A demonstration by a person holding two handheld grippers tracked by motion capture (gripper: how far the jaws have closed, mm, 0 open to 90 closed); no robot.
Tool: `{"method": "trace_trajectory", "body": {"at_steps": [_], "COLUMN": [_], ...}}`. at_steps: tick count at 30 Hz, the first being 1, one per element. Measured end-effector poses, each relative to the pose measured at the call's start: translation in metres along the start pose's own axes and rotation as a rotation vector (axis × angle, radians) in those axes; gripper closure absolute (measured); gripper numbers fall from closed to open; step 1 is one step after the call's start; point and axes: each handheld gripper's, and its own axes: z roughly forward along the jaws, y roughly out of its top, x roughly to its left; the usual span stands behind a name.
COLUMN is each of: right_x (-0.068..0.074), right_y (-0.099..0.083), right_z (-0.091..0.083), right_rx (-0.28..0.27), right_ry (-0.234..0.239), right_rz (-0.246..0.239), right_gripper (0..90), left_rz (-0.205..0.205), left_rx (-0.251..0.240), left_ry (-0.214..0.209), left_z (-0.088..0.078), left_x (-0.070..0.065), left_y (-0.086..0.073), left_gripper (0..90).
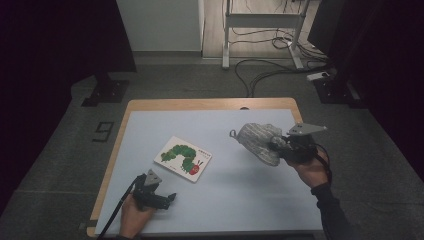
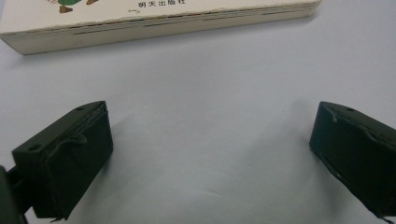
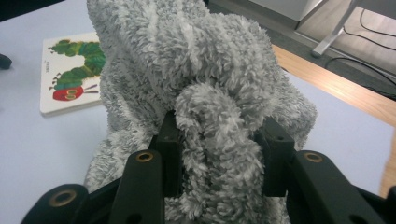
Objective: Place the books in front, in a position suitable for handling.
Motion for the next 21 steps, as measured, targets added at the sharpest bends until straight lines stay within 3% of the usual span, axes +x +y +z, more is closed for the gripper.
{"method": "trace_trajectory", "body": {"at_steps": [12, 21], "right_x": [-0.004, -0.002], "right_y": [-0.024, -0.052], "right_z": [-0.031, -0.019], "right_rx": [-0.009, 0.028], "right_ry": [-0.041, -0.047], "right_rz": [0.011, 0.027], "right_gripper": [59.7, 59.6], "left_rz": [0.000, 0.000], "left_rx": [0.000, 0.000], "left_ry": [0.000, 0.000], "left_z": [0.000, 0.000], "left_x": [0.000, 0.000], "left_y": [0.000, 0.000], "left_gripper": [0.0, 0.0]}}
